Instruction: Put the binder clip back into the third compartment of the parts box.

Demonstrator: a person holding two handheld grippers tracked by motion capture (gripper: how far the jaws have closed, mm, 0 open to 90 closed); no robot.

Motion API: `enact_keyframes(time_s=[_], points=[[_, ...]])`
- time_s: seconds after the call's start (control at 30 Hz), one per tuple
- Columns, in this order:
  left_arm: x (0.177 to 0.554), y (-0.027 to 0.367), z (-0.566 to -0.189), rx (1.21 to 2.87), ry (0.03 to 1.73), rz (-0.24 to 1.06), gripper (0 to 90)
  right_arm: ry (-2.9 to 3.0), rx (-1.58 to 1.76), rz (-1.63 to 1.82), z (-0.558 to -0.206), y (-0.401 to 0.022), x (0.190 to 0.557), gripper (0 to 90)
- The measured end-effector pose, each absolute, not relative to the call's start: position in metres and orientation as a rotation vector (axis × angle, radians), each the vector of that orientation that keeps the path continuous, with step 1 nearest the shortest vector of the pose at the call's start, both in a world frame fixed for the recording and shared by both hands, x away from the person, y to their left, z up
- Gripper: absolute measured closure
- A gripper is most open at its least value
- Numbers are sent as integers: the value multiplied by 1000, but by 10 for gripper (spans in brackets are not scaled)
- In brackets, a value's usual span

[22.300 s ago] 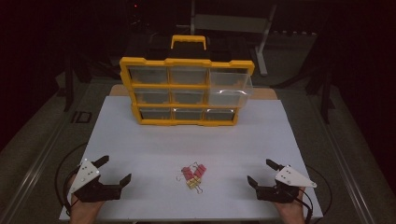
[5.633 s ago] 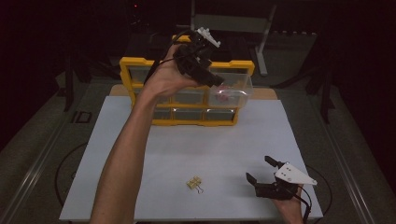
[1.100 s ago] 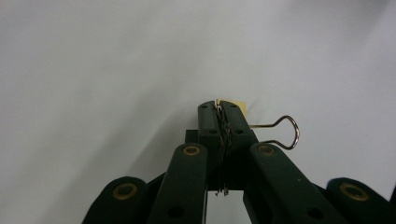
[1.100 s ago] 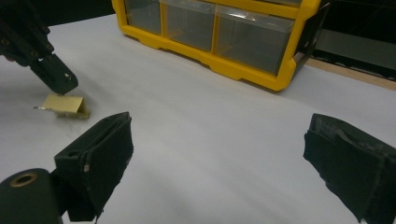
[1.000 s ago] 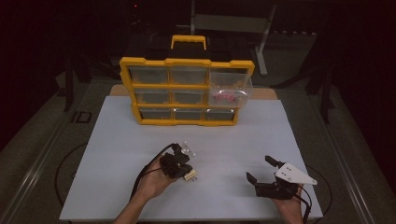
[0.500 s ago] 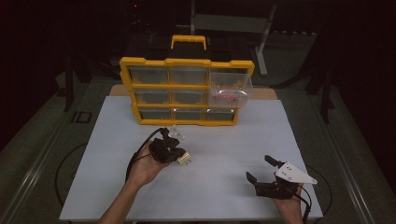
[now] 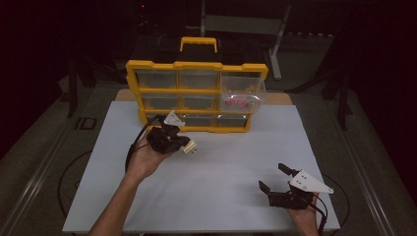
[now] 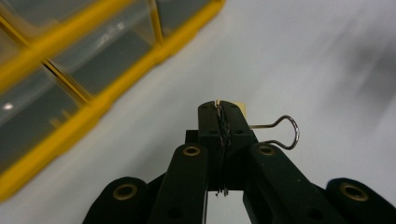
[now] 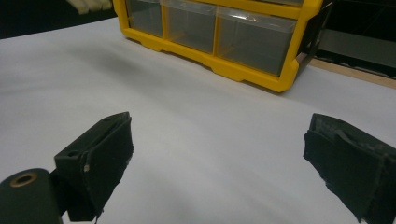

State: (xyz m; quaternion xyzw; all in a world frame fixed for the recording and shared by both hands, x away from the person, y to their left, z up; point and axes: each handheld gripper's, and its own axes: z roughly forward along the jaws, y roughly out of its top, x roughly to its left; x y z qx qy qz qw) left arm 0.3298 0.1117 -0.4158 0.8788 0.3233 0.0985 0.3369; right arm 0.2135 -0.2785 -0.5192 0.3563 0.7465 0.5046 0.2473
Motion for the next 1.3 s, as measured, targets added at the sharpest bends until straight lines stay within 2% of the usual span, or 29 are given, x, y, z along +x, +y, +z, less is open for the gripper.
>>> enact_keyframes(time_s=[0.33, 0.47, 1.3], points=[[342, 120, -383, 2226, 808, 257, 893, 2032, 973, 1381, -519, -280, 214, 78], [349, 121, -360, 2194, 769, 264, 893, 2037, 977, 1380, -519, -280, 215, 78], [388, 101, -272, 2203, 595, 292, 892, 2030, 988, 1379, -519, -281, 214, 78]])
